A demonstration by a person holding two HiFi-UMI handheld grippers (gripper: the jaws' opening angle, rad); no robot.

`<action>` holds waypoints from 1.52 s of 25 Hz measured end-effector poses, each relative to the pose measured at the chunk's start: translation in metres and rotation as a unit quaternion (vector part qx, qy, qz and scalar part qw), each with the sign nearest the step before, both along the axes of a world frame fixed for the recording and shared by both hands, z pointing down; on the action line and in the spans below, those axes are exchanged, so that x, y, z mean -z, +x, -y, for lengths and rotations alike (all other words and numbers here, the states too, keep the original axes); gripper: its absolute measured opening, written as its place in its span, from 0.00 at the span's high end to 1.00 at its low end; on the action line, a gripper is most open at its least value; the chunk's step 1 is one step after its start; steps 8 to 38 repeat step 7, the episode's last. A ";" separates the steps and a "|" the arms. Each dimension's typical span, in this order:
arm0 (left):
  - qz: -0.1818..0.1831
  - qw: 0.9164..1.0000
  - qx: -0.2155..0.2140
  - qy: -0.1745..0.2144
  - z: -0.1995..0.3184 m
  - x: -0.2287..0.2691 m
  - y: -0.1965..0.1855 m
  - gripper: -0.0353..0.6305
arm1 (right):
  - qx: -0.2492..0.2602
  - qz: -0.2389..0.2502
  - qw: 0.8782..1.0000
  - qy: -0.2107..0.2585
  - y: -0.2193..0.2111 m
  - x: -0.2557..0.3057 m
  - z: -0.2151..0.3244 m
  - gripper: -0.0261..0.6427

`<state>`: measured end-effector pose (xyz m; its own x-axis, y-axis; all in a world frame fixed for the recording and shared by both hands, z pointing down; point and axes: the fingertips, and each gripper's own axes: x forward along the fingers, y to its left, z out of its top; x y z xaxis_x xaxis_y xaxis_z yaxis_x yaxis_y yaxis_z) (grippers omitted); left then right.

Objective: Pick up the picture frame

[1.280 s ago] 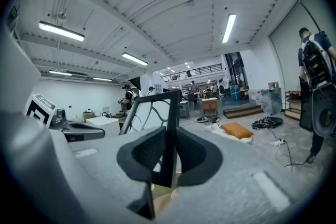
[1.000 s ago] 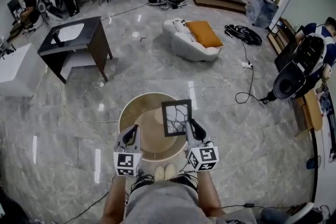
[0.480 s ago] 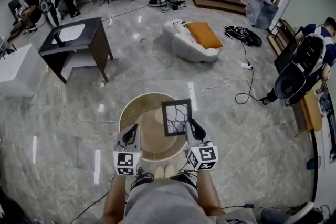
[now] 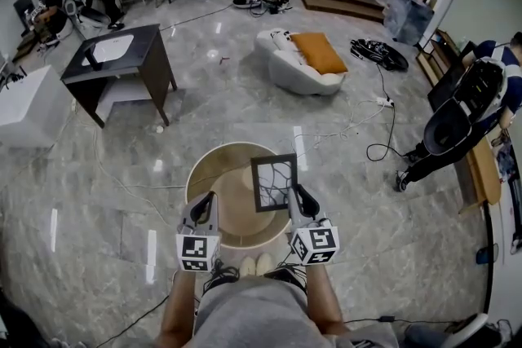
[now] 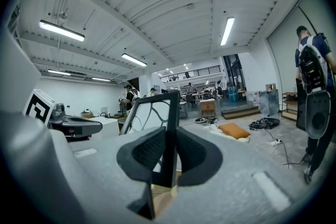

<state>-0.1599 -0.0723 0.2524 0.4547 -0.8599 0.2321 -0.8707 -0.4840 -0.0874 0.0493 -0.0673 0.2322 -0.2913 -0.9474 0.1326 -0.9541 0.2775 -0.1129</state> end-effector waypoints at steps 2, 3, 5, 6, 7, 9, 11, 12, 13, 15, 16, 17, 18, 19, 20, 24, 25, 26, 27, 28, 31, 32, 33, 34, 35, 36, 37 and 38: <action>-0.001 1.000 0.000 -0.001 -0.001 0.000 0.001 0.92 | 0.001 0.001 1.000 -0.002 0.000 -0.001 -0.001 0.86; -0.001 1.000 0.000 -0.001 -0.001 -0.001 0.001 0.92 | 0.001 0.001 1.000 -0.002 0.000 -0.001 -0.001 0.86; -0.001 1.000 0.000 0.000 -0.002 -0.002 0.000 0.92 | 0.001 0.001 1.000 -0.001 0.000 -0.001 -0.002 0.86; -0.001 1.000 0.000 0.000 -0.002 -0.003 -0.001 0.92 | 0.001 0.001 1.000 0.000 0.000 -0.001 -0.002 0.86; -0.001 1.000 0.000 0.000 -0.003 -0.004 -0.001 0.92 | 0.001 0.002 1.000 0.000 -0.001 -0.001 -0.003 0.86; -0.001 1.000 0.000 0.000 -0.003 -0.004 -0.001 0.92 | 0.001 0.002 1.000 0.000 -0.001 -0.001 -0.003 0.86; -0.001 1.000 0.000 0.000 -0.003 -0.004 -0.001 0.92 | 0.001 0.002 1.000 0.000 -0.001 -0.001 -0.003 0.86; -0.001 1.000 0.000 0.000 -0.003 -0.004 -0.001 0.92 | 0.001 0.002 1.000 0.000 -0.001 -0.001 -0.003 0.86; -0.001 1.000 0.000 0.000 -0.003 -0.004 -0.001 0.92 | 0.001 0.002 1.000 0.000 -0.001 -0.001 -0.003 0.86; -0.001 1.000 0.000 0.000 -0.003 -0.004 -0.001 0.92 | 0.001 0.002 1.000 0.000 -0.001 -0.001 -0.003 0.86; -0.001 1.000 0.000 0.000 -0.003 -0.004 -0.001 0.92 | 0.001 0.002 1.000 0.000 -0.001 -0.001 -0.003 0.86; -0.001 1.000 0.000 0.000 -0.003 -0.004 -0.001 0.92 | 0.001 0.002 1.000 0.000 -0.001 -0.001 -0.003 0.86; -0.001 1.000 0.000 0.000 -0.003 -0.004 -0.001 0.92 | 0.001 0.002 1.000 0.000 -0.001 -0.001 -0.003 0.86; -0.001 1.000 0.000 0.000 -0.003 -0.004 -0.001 0.92 | 0.001 0.002 1.000 0.000 -0.001 -0.001 -0.003 0.86; -0.001 1.000 0.000 0.000 -0.003 -0.004 -0.001 0.92 | 0.001 0.002 1.000 0.000 -0.001 -0.001 -0.003 0.86; -0.001 1.000 0.000 0.000 -0.003 -0.004 -0.001 0.92 | 0.001 0.002 1.000 0.000 -0.001 -0.001 -0.003 0.86; -0.001 1.000 0.000 0.000 -0.003 -0.004 -0.001 0.92 | 0.001 0.002 1.000 0.000 -0.001 -0.001 -0.003 0.86; -0.001 1.000 0.000 0.000 -0.003 -0.004 -0.001 0.92 | 0.001 0.002 1.000 0.000 -0.001 -0.001 -0.003 0.86; -0.001 1.000 0.000 0.000 -0.003 -0.004 -0.001 0.92 | 0.001 0.002 1.000 0.000 -0.001 -0.001 -0.003 0.86; -0.001 1.000 0.000 0.000 -0.003 -0.004 -0.001 0.92 | 0.001 0.002 1.000 0.000 -0.001 -0.001 -0.003 0.86; -0.001 1.000 0.000 0.000 -0.003 -0.004 -0.001 0.92 | 0.001 0.002 1.000 0.000 -0.001 -0.001 -0.003 0.86; -0.001 1.000 0.000 0.000 -0.003 -0.004 -0.001 0.92 | 0.001 0.002 1.000 0.000 -0.001 -0.001 -0.003 0.86; -0.001 1.000 0.000 0.000 -0.003 -0.004 -0.001 0.92 | 0.001 0.002 1.000 0.000 -0.001 -0.001 -0.003 0.86; -0.001 1.000 0.000 0.000 -0.003 -0.004 -0.001 0.92 | 0.001 0.002 1.000 0.000 -0.001 -0.001 -0.003 0.86; -0.001 1.000 0.000 0.000 -0.003 -0.004 -0.001 0.92 | 0.001 0.002 1.000 0.000 -0.001 -0.001 -0.003 0.86; -0.001 1.000 0.000 0.000 -0.003 -0.004 -0.001 0.92 | 0.001 0.002 1.000 0.000 -0.001 -0.001 -0.003 0.86; -0.001 1.000 0.000 0.000 -0.003 -0.004 -0.001 0.92 | 0.001 0.002 1.000 0.000 -0.001 -0.001 -0.003 0.86; -0.001 1.000 0.000 0.000 -0.003 -0.004 -0.001 0.92 | 0.001 0.002 1.000 0.000 -0.001 -0.001 -0.003 0.86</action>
